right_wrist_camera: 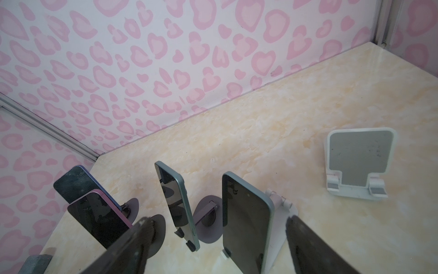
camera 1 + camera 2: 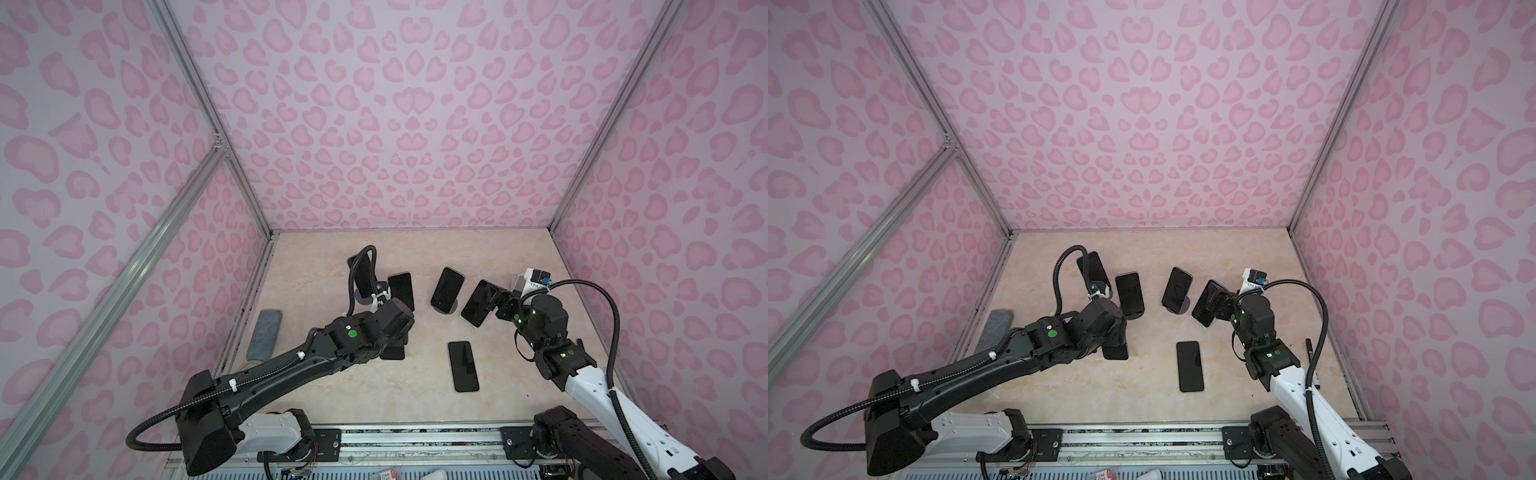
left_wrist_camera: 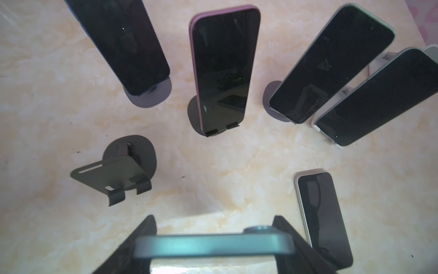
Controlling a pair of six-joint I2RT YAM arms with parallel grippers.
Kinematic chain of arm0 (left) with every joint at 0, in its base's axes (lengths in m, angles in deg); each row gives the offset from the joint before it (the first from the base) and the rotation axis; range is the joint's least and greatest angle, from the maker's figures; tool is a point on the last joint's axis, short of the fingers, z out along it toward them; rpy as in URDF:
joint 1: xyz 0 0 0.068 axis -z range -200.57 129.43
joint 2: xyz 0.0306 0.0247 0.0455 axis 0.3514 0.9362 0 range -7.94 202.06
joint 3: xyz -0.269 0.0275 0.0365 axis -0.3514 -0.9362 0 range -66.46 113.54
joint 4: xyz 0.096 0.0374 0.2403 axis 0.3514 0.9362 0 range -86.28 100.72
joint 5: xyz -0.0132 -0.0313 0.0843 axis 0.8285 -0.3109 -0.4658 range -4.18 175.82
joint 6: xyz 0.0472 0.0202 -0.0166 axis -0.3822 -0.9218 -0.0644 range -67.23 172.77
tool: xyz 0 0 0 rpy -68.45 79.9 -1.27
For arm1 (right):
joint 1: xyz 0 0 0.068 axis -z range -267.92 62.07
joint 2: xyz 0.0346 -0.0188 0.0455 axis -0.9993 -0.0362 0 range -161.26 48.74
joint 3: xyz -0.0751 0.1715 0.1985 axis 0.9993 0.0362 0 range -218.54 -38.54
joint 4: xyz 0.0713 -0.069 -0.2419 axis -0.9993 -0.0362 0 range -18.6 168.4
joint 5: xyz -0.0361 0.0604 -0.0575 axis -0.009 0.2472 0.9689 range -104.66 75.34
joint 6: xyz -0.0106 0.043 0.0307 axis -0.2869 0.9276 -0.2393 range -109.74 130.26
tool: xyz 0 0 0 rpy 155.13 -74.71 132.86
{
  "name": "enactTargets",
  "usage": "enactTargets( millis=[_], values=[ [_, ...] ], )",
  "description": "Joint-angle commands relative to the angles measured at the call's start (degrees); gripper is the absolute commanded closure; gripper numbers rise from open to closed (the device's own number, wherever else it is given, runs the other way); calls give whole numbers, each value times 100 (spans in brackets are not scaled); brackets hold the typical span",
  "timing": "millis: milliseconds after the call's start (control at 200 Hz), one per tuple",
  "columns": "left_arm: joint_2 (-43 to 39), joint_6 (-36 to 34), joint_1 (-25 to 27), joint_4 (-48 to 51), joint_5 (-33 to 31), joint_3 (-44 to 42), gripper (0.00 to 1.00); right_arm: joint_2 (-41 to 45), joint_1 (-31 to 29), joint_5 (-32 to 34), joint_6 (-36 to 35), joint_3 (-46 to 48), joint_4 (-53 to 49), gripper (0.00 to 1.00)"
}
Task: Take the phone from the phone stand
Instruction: 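Lift the teal-edged phone off the stand toward the robot with the left gripper, then lower the phone flat beside the first flat phone and open the left gripper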
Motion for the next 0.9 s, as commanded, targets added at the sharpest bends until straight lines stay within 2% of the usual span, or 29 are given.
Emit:
enactTargets(
  millis=[0,325,385,565,655,780,895],
  values=[
    [319,527,203,-221,101,176,41,19,-17,89,-44,43,64,10],
    [1558,903,561,-297,669,752,41,171,-83,-80,123,289,339,10],
    [1733,908,566,-262,772,870,41,143,-96,-328,215,336,490,10],
    [2131,857,560,-225,1068,1108,42,-111,-227,-1625,418,354,779,12],
    [2308,850,566,-220,1222,1175,42,-144,-351,-1941,315,416,742,12],
    [2433,811,554,-202,1307,1213,42,21,-474,-1797,203,703,722,12],
    [2499,782,515,-202,1337,1157,42,328,-476,-1207,250,1085,953,11]
  ],
)
